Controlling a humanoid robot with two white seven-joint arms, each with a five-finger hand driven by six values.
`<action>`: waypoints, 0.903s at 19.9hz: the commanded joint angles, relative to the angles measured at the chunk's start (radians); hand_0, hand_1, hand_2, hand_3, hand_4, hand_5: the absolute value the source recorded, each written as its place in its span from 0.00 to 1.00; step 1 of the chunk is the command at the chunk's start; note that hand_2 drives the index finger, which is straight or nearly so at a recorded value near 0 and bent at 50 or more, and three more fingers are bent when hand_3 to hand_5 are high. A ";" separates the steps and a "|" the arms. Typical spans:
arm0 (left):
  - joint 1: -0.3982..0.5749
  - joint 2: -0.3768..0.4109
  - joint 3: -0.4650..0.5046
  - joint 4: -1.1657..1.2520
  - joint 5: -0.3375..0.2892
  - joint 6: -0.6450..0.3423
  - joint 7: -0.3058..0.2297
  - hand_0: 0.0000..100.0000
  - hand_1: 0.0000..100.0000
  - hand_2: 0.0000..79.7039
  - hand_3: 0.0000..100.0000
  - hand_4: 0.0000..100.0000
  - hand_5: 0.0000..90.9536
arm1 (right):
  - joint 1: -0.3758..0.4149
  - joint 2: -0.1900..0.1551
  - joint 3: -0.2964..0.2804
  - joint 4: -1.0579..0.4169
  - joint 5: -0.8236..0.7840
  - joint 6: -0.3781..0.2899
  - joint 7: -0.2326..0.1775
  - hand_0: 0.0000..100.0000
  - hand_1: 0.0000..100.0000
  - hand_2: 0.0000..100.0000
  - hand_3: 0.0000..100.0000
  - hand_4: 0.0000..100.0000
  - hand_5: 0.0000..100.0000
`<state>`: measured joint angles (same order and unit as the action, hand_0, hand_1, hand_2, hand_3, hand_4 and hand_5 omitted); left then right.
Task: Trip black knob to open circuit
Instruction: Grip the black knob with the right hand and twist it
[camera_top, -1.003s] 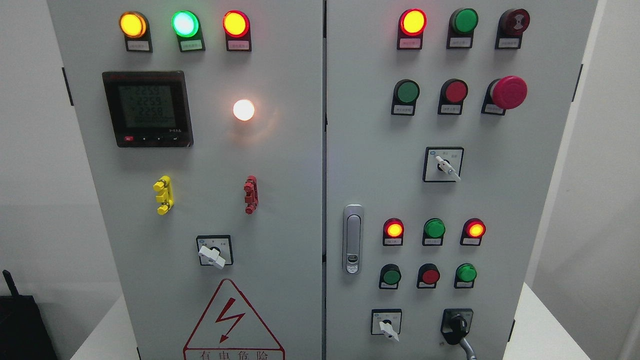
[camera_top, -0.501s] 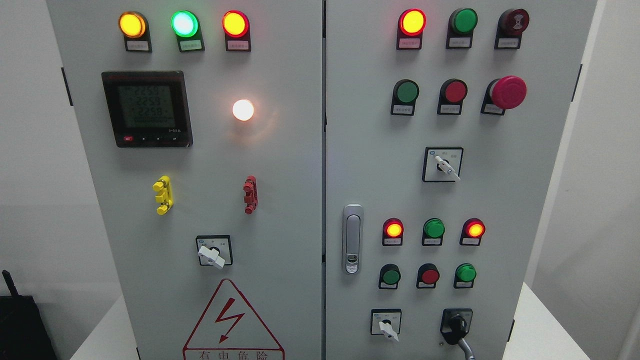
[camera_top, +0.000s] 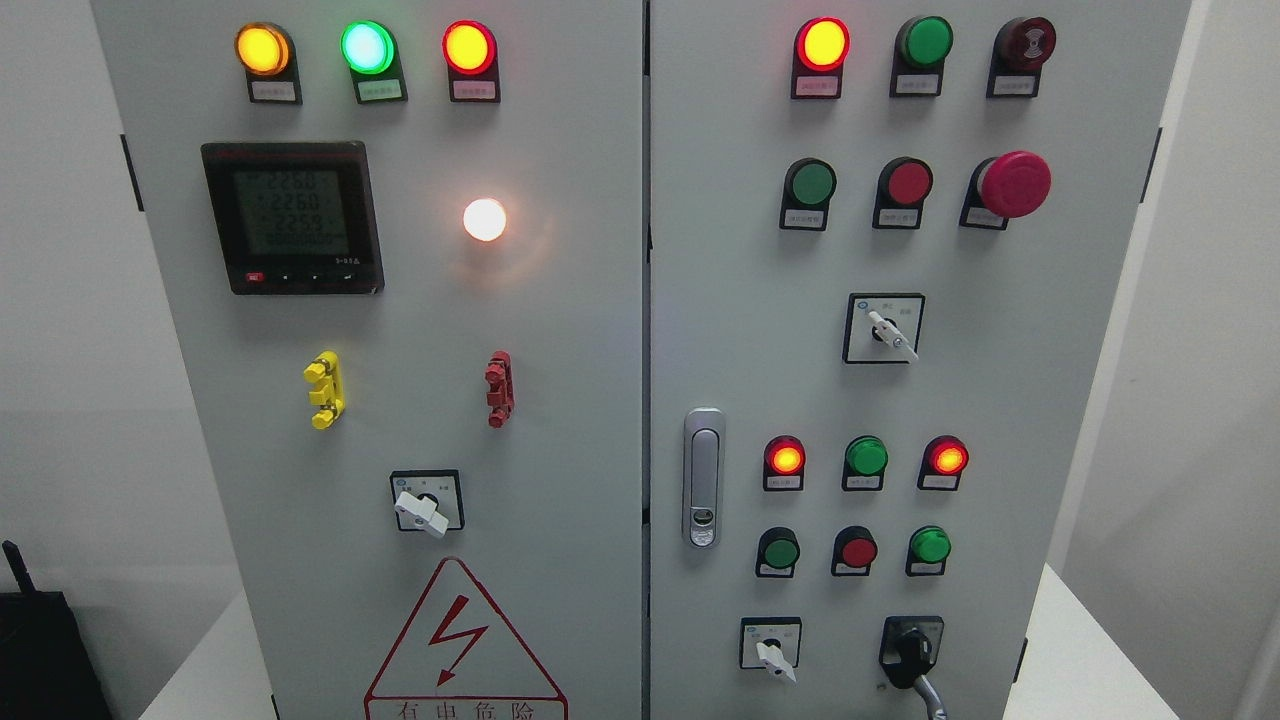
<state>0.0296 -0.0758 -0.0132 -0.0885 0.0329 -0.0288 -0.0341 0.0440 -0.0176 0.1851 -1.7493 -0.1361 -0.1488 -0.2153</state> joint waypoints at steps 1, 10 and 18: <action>0.000 -0.001 0.001 0.001 0.002 0.001 0.000 0.12 0.39 0.00 0.00 0.00 0.00 | -0.024 0.007 0.037 -0.026 0.006 -0.014 0.022 0.83 0.81 0.00 1.00 1.00 0.94; -0.002 -0.001 0.001 0.001 0.002 0.001 0.000 0.12 0.39 0.00 0.00 0.00 0.00 | -0.030 0.012 0.040 -0.027 0.006 -0.015 0.024 0.83 0.81 0.00 1.00 1.00 0.94; 0.000 -0.001 0.001 0.001 0.002 0.001 0.000 0.12 0.39 0.00 0.00 0.00 0.00 | -0.030 0.013 0.051 -0.030 0.006 -0.020 0.031 0.83 0.81 0.00 1.00 1.00 0.94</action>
<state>0.0296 -0.0758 -0.0132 -0.0886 0.0329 -0.0288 -0.0341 0.0399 -0.0123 0.1936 -1.7489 -0.1362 -0.1474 -0.2180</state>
